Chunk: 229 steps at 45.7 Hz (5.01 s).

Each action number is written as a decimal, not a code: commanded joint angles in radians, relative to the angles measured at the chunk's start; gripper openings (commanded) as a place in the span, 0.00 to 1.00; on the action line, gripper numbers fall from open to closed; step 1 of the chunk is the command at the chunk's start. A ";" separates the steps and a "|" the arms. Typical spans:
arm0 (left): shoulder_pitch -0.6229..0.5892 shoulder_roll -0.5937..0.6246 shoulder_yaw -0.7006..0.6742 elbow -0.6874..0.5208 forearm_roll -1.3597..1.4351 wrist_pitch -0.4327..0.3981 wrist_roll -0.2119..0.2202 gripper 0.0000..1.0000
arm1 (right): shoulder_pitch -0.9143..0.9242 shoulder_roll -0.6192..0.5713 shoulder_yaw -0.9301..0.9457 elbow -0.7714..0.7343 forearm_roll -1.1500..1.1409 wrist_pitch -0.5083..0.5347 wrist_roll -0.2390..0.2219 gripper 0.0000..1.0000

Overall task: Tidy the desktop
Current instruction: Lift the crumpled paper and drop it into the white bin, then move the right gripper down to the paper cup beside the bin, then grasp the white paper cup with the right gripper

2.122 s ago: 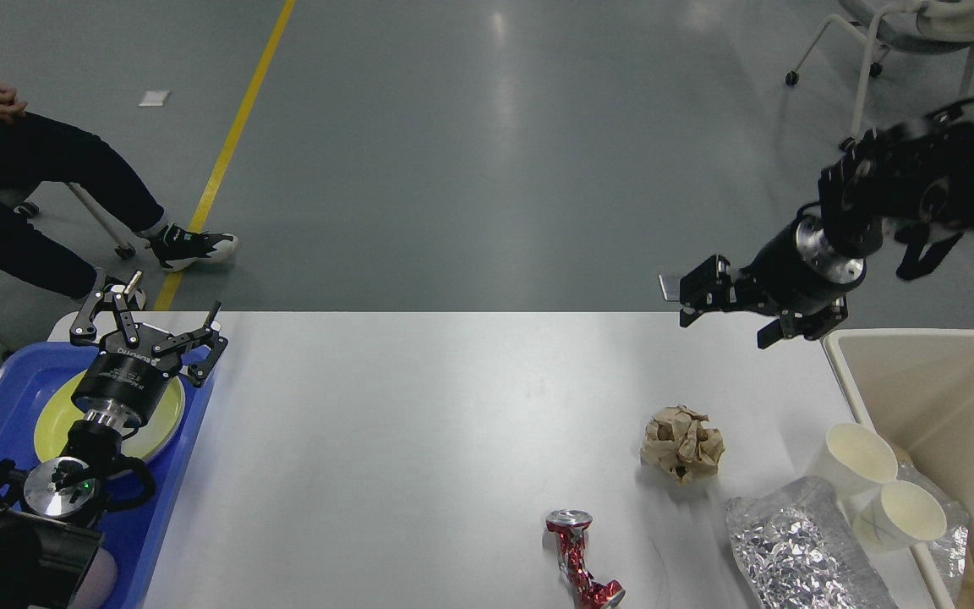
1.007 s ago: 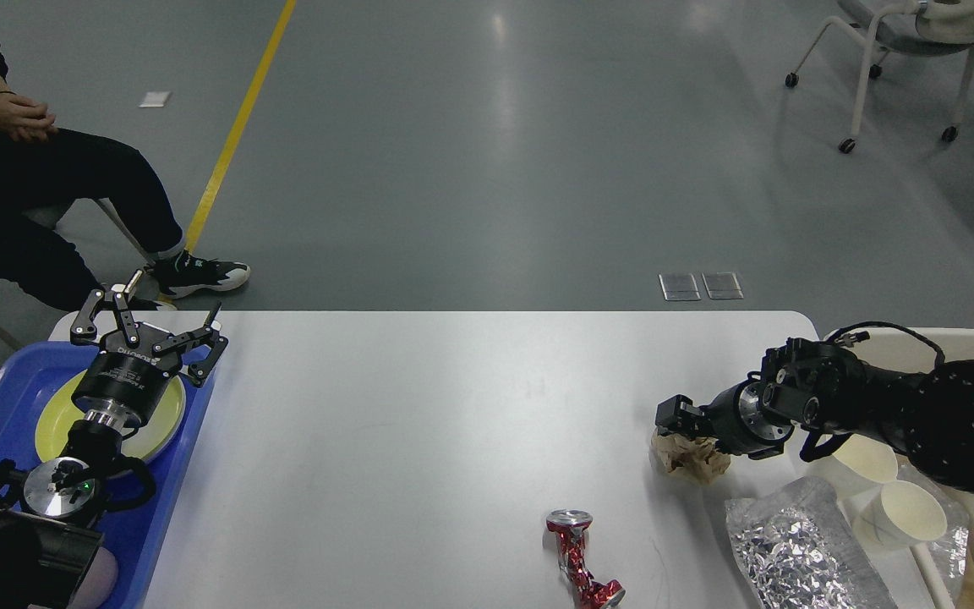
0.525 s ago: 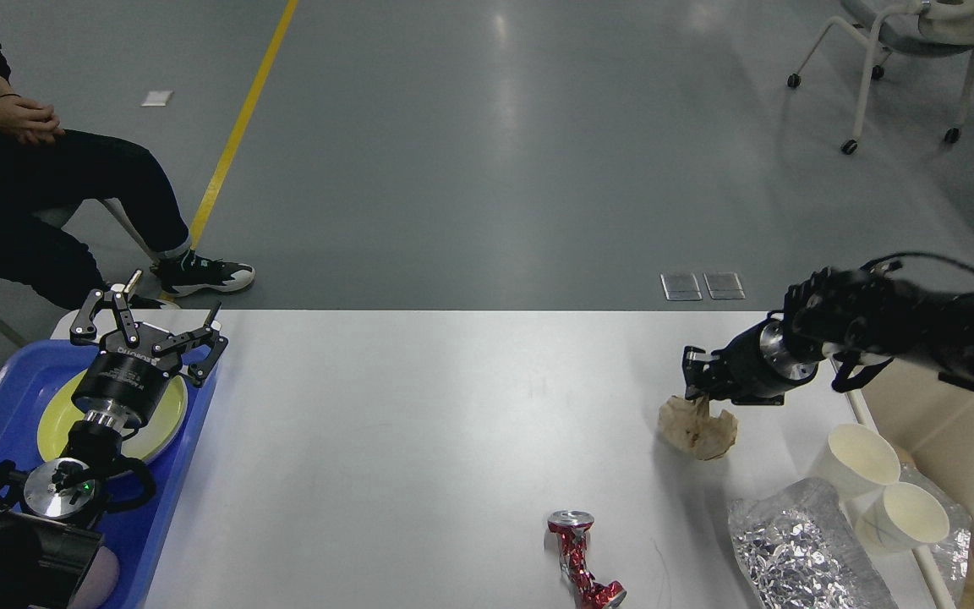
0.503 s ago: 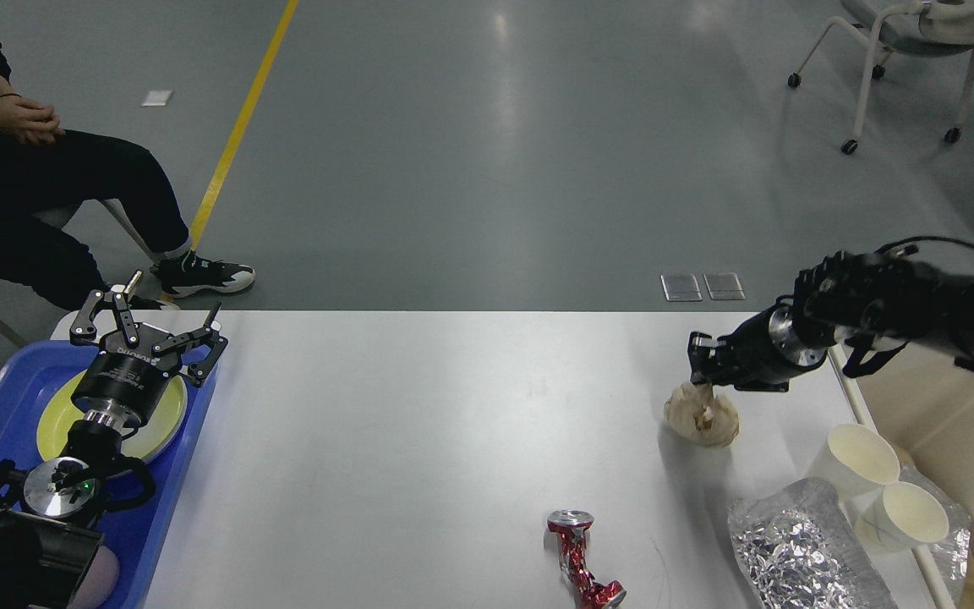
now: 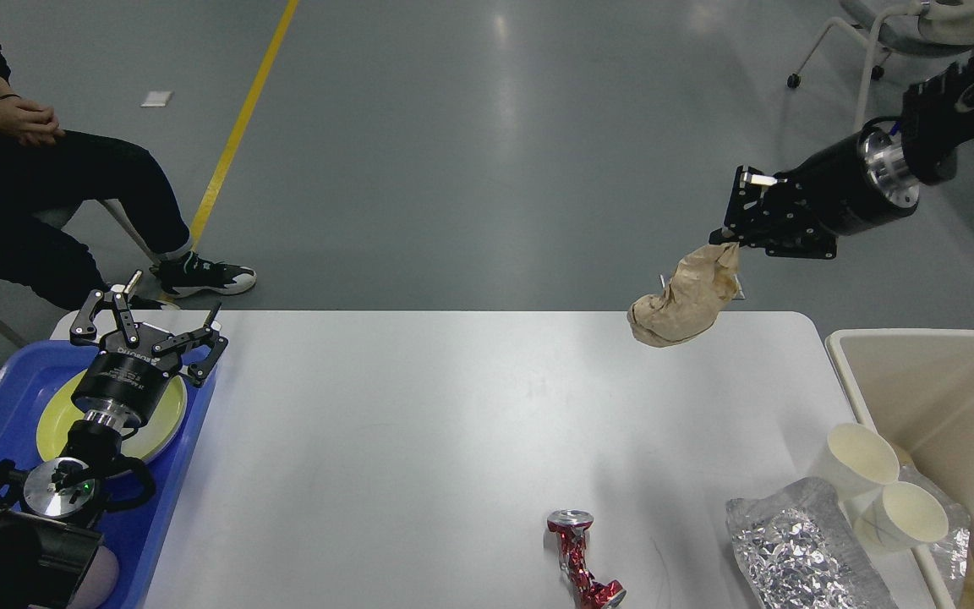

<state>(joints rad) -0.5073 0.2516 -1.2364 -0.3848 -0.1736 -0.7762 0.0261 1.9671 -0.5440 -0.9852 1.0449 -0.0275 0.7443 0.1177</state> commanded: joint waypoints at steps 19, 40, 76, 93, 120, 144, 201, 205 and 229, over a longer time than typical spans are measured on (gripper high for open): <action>0.000 0.000 0.000 0.000 0.000 0.000 0.000 0.97 | -0.258 -0.066 -0.141 -0.298 -0.002 -0.212 -0.003 0.00; 0.000 0.000 0.000 0.000 0.000 0.000 0.000 0.97 | -0.781 -0.129 -0.072 -0.514 0.000 -0.497 -0.001 0.37; 0.000 0.000 0.000 0.000 0.000 0.000 0.000 0.97 | -0.581 -0.079 -0.081 -0.375 0.011 -0.566 0.000 1.00; 0.001 0.000 0.000 0.000 0.000 0.000 0.000 0.97 | -0.173 0.199 -0.317 -0.120 0.009 -0.356 0.000 1.00; 0.000 0.000 0.000 0.000 -0.001 0.000 0.000 0.96 | 0.026 0.153 -0.331 0.046 0.014 0.012 -0.004 1.00; 0.000 0.000 0.000 0.000 0.000 0.000 0.000 0.97 | -0.475 0.105 -0.320 -0.005 0.014 -0.574 0.003 1.00; 0.001 0.000 0.000 0.000 0.000 0.000 0.000 0.97 | -0.608 0.128 -0.256 -0.105 0.012 -0.533 0.007 0.24; 0.000 0.000 0.000 0.000 0.000 0.000 0.000 0.96 | -0.611 0.128 -0.245 -0.106 0.011 -0.536 0.008 0.08; 0.000 0.000 0.000 0.000 0.000 0.000 0.000 0.97 | -0.438 0.063 -0.204 -0.031 0.015 -0.504 0.010 0.00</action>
<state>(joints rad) -0.5071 0.2516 -1.2364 -0.3850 -0.1735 -0.7762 0.0261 1.4331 -0.4343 -1.1911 0.9624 -0.0128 0.2198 0.1274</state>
